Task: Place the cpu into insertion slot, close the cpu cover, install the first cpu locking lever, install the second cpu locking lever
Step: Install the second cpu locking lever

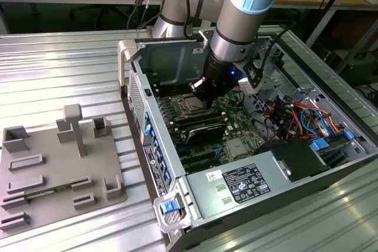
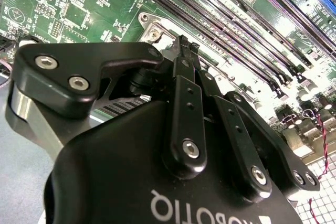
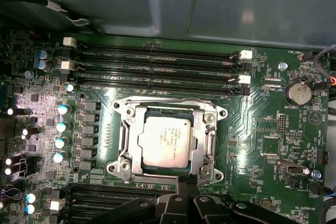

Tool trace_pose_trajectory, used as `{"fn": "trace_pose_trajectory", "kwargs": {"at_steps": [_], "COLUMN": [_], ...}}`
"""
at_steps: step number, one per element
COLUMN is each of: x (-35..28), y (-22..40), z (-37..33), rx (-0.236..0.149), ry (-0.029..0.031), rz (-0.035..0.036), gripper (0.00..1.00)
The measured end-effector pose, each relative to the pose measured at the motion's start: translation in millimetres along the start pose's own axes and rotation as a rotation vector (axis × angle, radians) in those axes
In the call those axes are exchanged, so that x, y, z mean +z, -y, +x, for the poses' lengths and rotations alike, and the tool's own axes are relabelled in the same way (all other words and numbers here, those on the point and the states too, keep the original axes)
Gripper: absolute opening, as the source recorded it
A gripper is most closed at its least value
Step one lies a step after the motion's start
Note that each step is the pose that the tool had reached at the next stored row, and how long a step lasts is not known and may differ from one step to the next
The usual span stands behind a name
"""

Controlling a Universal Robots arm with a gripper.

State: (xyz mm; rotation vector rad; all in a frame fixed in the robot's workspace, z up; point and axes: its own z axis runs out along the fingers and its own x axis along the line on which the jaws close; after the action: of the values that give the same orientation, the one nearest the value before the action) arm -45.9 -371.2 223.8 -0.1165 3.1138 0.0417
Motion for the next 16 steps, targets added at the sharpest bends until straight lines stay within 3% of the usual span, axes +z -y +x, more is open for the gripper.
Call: {"fn": "trace_pose_trajectory", "kwargs": {"at_steps": [4, 6, 12, 16], "x": [0.2, 0.3, 5.4, 6.4], "y": [0.7, 2.8, 3.7, 3.4], "z": [-8.3, -8.4, 9.9, 13.5], "rx": [0.000, 0.000, 0.000, 0.001], "ry": [-0.0007, -0.0011, -0.0020, -0.0031], "rz": [-0.0001, -0.0002, -0.0001, -0.0004], "gripper": [0.11, 0.11, 0.11, 0.11]}}
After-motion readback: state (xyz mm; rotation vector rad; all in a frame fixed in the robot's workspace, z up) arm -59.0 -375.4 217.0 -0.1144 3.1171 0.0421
